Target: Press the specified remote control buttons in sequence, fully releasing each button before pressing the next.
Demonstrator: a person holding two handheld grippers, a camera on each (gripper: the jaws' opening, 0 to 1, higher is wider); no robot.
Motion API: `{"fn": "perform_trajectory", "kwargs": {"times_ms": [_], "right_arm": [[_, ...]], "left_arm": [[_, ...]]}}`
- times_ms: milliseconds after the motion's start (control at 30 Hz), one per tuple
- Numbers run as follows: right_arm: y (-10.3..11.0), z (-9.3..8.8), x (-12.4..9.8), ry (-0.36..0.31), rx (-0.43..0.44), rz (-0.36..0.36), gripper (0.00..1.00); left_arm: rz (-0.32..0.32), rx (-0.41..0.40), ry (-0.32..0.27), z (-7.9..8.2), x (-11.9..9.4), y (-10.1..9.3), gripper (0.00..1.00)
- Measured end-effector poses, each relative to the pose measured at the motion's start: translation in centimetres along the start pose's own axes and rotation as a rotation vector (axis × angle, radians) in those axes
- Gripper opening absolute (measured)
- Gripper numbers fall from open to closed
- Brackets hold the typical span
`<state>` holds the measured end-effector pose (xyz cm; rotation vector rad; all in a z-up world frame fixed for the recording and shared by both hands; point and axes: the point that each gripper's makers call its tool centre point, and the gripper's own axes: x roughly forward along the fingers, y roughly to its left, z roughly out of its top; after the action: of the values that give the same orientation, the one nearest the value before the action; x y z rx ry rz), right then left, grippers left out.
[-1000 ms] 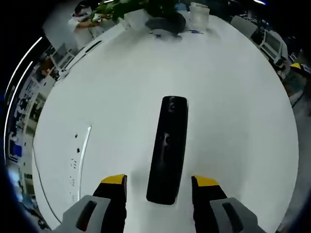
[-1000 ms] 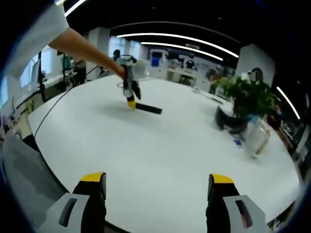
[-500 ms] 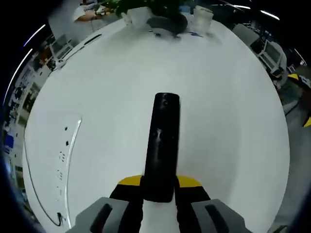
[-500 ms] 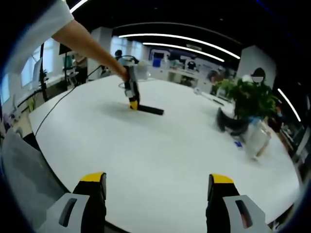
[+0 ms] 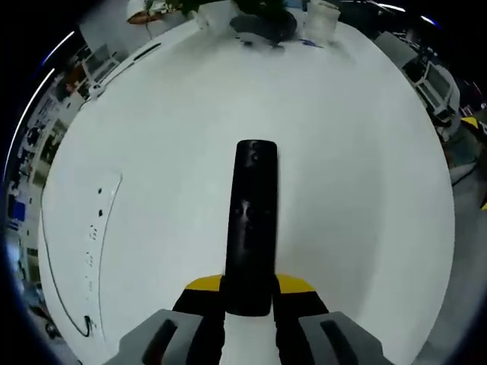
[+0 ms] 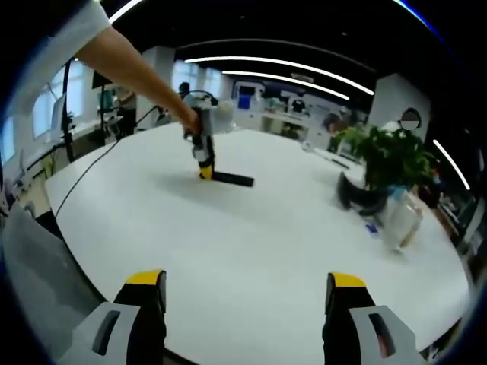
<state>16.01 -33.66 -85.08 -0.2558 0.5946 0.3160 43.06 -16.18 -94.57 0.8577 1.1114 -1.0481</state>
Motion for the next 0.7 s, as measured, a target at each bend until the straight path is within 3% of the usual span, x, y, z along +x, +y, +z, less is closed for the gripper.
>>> {"fn": "perform_trajectory", "kwargs": {"times_ms": [200, 433, 700], "right_arm": [[0.1, 0.0, -0.2, -0.008, 0.001, 0.001, 0.84], [0.2, 0.3, -0.4, -0.024, 0.002, 0.004, 0.84], [0.0, 0.6, -0.6, -0.045, 0.008, -0.008, 0.83]], "left_arm": [[0.002, -0.02, -0.004, -0.6, -0.2, -1.6, 0.23], [-0.003, -0.022, 0.05, -1.0, -0.2, -3.1, 0.23], [-0.002, -0.029, 0.055, -1.6, -0.3, -4.8, 0.23]]}}
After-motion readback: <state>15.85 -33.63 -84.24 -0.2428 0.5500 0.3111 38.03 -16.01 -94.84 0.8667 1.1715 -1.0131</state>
